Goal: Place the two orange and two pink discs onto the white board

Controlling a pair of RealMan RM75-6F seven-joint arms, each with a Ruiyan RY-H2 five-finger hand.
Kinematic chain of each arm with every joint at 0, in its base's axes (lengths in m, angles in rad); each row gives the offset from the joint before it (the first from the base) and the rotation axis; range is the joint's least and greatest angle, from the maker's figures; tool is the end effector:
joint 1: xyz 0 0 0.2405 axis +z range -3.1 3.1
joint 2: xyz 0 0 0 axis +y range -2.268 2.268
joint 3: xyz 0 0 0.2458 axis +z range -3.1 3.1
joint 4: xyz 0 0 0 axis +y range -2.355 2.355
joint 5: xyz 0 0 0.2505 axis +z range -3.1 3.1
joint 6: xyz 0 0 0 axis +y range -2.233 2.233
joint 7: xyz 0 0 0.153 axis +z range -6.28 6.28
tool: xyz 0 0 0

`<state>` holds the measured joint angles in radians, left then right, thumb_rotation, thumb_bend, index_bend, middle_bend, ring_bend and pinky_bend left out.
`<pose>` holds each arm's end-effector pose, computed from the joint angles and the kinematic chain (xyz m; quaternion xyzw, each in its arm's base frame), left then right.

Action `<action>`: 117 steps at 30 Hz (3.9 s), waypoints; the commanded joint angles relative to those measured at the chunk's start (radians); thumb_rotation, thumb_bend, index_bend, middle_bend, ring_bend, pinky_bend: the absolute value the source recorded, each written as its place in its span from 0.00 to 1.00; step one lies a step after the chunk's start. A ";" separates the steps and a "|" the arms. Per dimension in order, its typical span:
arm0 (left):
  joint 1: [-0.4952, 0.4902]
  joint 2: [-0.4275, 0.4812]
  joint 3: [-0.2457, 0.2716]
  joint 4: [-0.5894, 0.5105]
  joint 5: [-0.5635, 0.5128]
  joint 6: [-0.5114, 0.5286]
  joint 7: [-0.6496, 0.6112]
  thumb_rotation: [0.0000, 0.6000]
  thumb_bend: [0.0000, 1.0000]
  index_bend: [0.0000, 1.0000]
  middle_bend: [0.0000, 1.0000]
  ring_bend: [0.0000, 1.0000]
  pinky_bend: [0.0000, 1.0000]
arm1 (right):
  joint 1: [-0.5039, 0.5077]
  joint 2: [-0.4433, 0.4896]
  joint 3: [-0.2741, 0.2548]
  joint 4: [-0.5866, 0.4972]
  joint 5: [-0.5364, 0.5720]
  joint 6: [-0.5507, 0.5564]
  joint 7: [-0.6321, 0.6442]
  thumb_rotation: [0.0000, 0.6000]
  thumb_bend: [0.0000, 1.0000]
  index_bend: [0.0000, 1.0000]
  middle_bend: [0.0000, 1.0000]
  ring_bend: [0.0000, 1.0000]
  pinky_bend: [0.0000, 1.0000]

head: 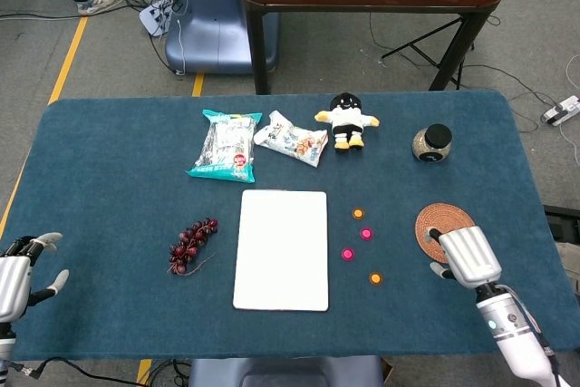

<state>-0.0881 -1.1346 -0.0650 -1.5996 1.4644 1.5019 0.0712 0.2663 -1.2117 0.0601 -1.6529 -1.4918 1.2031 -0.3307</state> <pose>-0.3206 0.1974 0.1205 -0.5896 -0.3657 -0.3739 0.6155 -0.2678 -0.2393 0.0446 0.7273 -0.3278 0.3069 0.5191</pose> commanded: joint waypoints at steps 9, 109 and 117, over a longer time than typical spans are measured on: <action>-0.001 0.000 0.000 0.003 -0.007 -0.008 -0.007 1.00 0.27 0.36 0.43 0.29 0.47 | 0.055 -0.074 -0.022 0.039 0.058 -0.104 -0.041 1.00 0.03 0.46 1.00 1.00 1.00; -0.003 0.013 -0.001 0.002 -0.026 -0.028 -0.032 1.00 0.27 0.36 0.43 0.29 0.47 | 0.335 -0.257 -0.040 -0.155 0.301 -0.248 -0.465 1.00 0.25 0.50 1.00 1.00 1.00; 0.002 0.021 -0.009 0.005 -0.037 -0.019 -0.044 1.00 0.27 0.36 0.43 0.29 0.47 | 0.398 -0.324 -0.031 -0.148 0.370 -0.273 -0.540 1.00 0.25 0.50 1.00 1.00 1.00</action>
<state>-0.0862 -1.1140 -0.0741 -1.5952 1.4272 1.4825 0.0276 0.6587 -1.5294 0.0272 -1.8034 -1.1289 0.9335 -0.8645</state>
